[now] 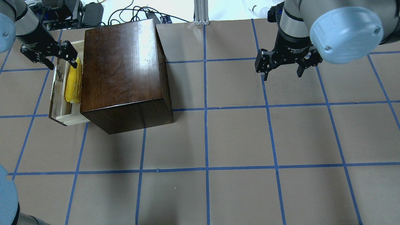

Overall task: Open drawer and put corn inside
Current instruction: 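Carry the corn over the open drawer and lower it inside, then open the left gripper and raise it above the cabinet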

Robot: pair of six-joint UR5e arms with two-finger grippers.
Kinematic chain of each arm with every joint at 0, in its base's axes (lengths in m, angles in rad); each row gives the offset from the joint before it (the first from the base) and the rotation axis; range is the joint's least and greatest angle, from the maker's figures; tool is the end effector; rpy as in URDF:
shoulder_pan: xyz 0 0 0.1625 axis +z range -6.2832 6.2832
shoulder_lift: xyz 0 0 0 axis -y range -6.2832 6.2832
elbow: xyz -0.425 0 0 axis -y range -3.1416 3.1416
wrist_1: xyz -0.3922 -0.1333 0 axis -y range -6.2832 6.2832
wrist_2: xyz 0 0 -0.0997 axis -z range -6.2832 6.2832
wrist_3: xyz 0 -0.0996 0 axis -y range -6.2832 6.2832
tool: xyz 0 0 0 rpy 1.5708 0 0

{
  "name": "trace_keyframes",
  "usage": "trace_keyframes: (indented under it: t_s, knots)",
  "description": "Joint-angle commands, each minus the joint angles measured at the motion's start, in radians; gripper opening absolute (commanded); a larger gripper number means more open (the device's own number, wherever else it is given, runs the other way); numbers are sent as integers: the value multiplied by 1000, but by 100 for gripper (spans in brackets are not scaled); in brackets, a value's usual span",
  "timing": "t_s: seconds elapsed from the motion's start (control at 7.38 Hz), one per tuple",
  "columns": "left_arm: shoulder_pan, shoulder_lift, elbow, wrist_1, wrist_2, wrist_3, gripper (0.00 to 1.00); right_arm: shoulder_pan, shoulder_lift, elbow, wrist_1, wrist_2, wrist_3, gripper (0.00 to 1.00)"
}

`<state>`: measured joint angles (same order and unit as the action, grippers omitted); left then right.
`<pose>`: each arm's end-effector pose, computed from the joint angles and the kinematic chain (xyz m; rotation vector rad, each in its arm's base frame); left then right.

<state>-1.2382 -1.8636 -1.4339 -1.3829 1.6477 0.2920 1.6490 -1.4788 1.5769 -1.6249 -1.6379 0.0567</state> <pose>0.0814 -0.6204 0.4124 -0.0640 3.0579 -0.0104 0.1672 -0.5131 0.4436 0.0353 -3.0709 -0.0605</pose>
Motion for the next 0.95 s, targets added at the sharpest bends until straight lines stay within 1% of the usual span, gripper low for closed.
trace_keyframes:
  t_s: [0.0, 0.14, 0.27, 0.54, 0.68, 0.81]
  knots:
    - [-30, 17, 135, -103, 108, -28, 100, 0, 0, 0, 0, 0, 0, 100]
    - [-58, 12, 195, -189, 109, -69, 100, 0, 0, 0, 0, 0, 0, 100]
    - [-99, 20, 201, -214, 107, -127, 100, 0, 0, 0, -1, 1, 0, 100]
    - [-238, 26, 198, -215, 83, -268, 100, 0, 0, 0, 0, 3, 0, 100]
    - [-298, 38, 191, -223, 57, -274, 100, 0, 0, 0, 0, 4, 0, 100]
    - [-335, 70, 182, -272, 38, -289, 100, 0, 0, 0, 0, 4, 0, 100]
